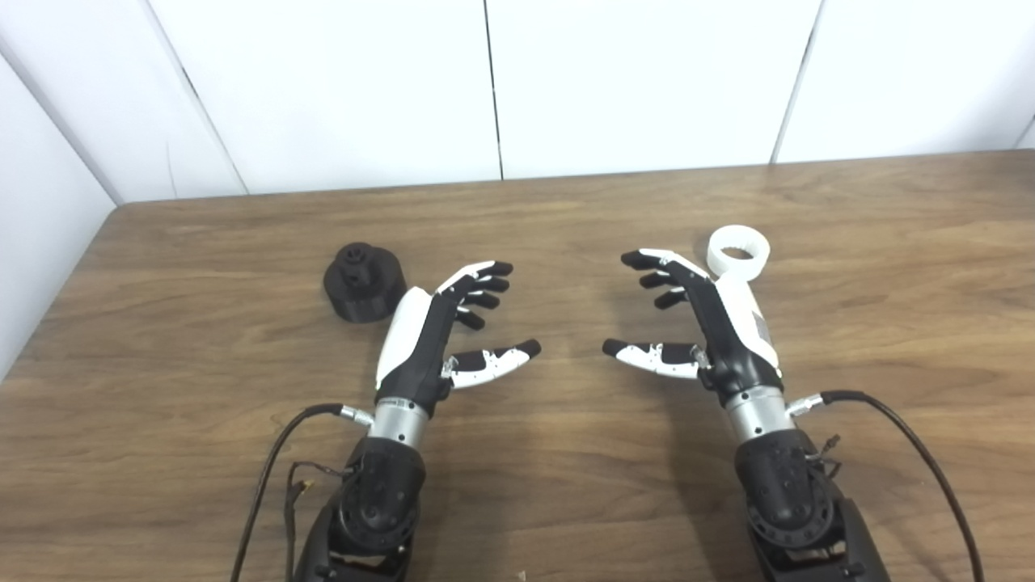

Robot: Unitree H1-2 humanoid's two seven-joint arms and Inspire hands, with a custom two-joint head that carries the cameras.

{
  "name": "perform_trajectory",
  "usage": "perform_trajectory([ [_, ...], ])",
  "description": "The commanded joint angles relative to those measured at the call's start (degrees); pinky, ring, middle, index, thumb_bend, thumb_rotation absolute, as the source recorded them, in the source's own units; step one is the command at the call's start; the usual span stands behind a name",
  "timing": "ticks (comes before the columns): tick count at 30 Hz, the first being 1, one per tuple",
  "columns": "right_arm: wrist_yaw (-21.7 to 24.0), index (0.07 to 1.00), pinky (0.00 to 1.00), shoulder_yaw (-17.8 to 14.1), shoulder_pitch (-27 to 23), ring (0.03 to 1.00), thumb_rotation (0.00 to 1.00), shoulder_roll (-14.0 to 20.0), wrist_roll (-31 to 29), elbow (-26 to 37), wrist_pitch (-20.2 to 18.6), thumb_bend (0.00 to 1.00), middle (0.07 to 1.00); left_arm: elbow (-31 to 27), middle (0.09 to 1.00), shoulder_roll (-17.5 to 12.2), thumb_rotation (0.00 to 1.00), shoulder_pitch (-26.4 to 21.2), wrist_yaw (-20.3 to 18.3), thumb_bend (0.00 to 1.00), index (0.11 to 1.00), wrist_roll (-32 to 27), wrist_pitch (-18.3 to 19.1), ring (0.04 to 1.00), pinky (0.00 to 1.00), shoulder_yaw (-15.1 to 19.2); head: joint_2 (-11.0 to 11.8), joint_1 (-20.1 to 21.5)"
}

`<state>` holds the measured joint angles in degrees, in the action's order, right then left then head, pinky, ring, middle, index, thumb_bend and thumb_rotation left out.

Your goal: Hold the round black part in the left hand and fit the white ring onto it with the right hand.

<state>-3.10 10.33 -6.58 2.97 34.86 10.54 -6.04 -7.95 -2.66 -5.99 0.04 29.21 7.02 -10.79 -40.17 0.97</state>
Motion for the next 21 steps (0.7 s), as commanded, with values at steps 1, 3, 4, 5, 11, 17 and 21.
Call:
perform_trajectory([
  [1,-0.63,0.749,0.61,-0.01,-2.59,0.725,0.06,-0.60,-0.16,1.24,0.64,0.68,0.775,-1.82,0.751,-0.01,0.15,-2.25,1.02,0.71,0.765,0.17,-1.19,0.700,0.59,0.29,0.03,0.01],
  [3,-0.66,0.749,0.62,0.03,-2.68,0.724,0.05,-0.54,-0.10,1.16,0.76,0.68,0.775,-1.86,0.751,-0.08,0.15,-2.27,0.97,0.71,0.765,0.40,-1.09,0.698,0.59,0.21,0.03,0.01],
  [4,-0.70,0.750,0.61,0.06,-2.73,0.724,0.05,-0.53,-0.09,1.07,0.82,0.68,0.775,-1.80,0.751,-0.09,0.15,-2.27,0.95,0.71,0.766,0.37,-1.09,0.698,0.59,0.21,0.06,0.10],
  [5,-0.73,0.750,0.61,0.08,-2.75,0.722,0.06,-0.54,-0.07,1.01,0.83,0.68,0.775,-1.75,0.752,-0.11,0.15,-2.28,0.93,0.71,0.767,0.31,-1.13,0.700,0.60,0.22,0.06,0.10],
  [11,-0.27,0.750,0.61,0.25,-2.77,0.724,0.07,-0.60,0.14,1.43,0.18,0.68,0.780,-1.74,0.752,-0.10,0.14,-2.38,0.86,0.71,0.764,-0.13,-1.30,0.701,0.60,0.36,0.04,0.03],
  [17,-0.26,0.749,0.61,0.23,-2.92,0.727,0.07,-0.74,-0.03,1.30,0.30,0.68,0.778,-2.05,0.752,-0.12,0.14,-2.44,0.76,0.71,0.764,0.11,-0.98,0.703,0.60,0.35,-0.07,0.01],
  [21,-0.34,0.749,0.61,0.22,-2.93,0.727,0.08,-0.71,-0.13,1.19,0.55,0.68,0.778,-2.06,0.750,-0.14,0.14,-2.40,0.77,0.71,0.762,0.02,-1.11,0.701,0.60,0.37,0.01,-0.25],
])
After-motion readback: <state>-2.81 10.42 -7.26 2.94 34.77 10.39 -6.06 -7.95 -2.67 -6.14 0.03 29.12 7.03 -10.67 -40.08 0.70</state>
